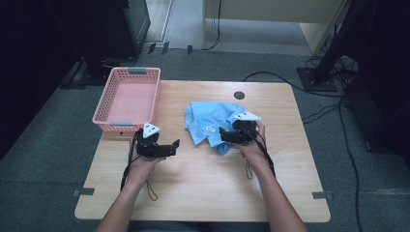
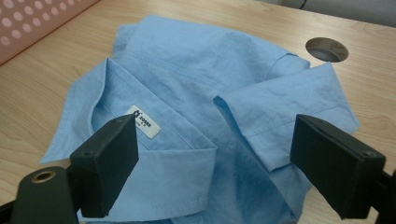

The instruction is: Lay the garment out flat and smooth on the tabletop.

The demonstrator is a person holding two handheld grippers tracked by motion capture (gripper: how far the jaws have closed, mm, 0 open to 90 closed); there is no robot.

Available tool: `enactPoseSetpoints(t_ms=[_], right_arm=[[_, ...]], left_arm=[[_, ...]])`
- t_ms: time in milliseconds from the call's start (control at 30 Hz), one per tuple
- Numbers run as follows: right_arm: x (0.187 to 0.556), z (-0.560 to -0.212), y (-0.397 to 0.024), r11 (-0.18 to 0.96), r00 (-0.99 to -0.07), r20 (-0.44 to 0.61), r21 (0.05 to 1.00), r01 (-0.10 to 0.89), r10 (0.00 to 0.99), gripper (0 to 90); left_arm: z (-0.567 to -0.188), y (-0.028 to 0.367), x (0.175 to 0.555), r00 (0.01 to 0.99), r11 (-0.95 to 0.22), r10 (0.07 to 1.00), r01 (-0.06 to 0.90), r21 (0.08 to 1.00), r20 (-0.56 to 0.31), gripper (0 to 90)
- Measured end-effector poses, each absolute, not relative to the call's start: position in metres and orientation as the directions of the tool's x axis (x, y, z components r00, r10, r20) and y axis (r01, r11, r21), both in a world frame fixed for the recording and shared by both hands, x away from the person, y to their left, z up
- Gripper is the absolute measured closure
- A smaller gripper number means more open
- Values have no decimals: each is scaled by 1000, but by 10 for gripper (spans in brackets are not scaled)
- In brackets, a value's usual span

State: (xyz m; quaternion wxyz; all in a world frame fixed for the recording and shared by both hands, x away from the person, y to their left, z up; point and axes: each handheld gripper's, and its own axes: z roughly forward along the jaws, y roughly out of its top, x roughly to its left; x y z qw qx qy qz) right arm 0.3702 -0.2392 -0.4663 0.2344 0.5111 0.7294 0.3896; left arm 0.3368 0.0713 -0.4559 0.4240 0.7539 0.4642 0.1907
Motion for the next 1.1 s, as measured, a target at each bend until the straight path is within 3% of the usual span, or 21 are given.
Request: enactPoseSetpoints(t_ms=[667, 900, 1100], right_arm=[[379, -503, -221, 207, -375, 53, 758, 618, 925, 150], [380, -517, -220, 211, -393, 97, 716, 665, 914, 156], [372, -522, -217, 240, -408, 50, 741, 627, 912, 182]], left_arm=[[-470, 57, 341, 534, -245, 839, 542, 804, -105, 41], [-472, 56, 341, 544, -251, 831, 553, 795, -116, 42], [-474, 56, 340, 547, -250, 828, 557, 792, -123, 42]])
